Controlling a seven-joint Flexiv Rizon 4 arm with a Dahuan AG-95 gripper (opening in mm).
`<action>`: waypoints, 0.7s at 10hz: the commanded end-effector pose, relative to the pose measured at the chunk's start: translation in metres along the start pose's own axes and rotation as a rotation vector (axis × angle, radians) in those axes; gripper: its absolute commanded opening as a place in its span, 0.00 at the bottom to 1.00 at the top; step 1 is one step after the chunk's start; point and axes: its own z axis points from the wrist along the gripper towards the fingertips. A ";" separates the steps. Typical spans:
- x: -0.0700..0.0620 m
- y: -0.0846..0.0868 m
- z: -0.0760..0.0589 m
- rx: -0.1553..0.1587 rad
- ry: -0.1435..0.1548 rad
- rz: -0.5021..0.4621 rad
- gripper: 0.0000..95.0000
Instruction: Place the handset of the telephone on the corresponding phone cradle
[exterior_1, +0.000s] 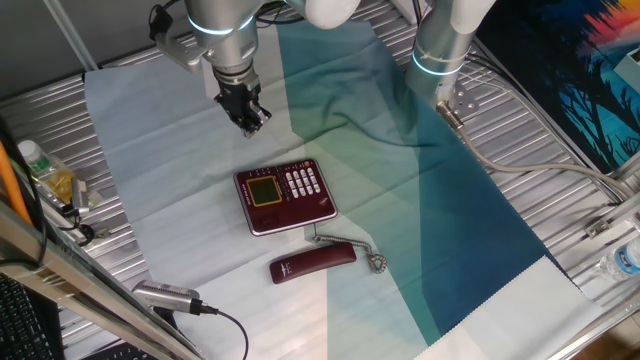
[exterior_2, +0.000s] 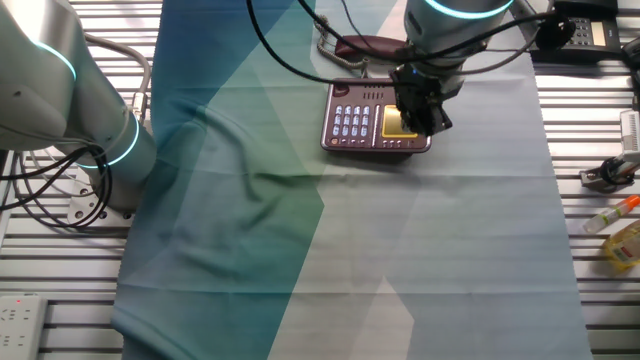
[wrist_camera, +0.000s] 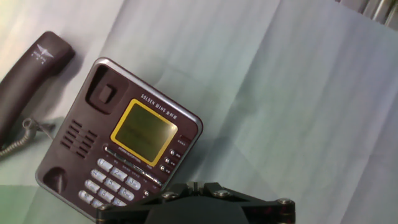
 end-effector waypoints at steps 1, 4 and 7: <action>-0.003 0.005 0.001 -0.004 -0.002 0.022 0.00; -0.003 0.004 0.001 -0.008 -0.005 0.022 0.00; 0.004 0.001 -0.002 -0.003 -0.005 -0.015 0.00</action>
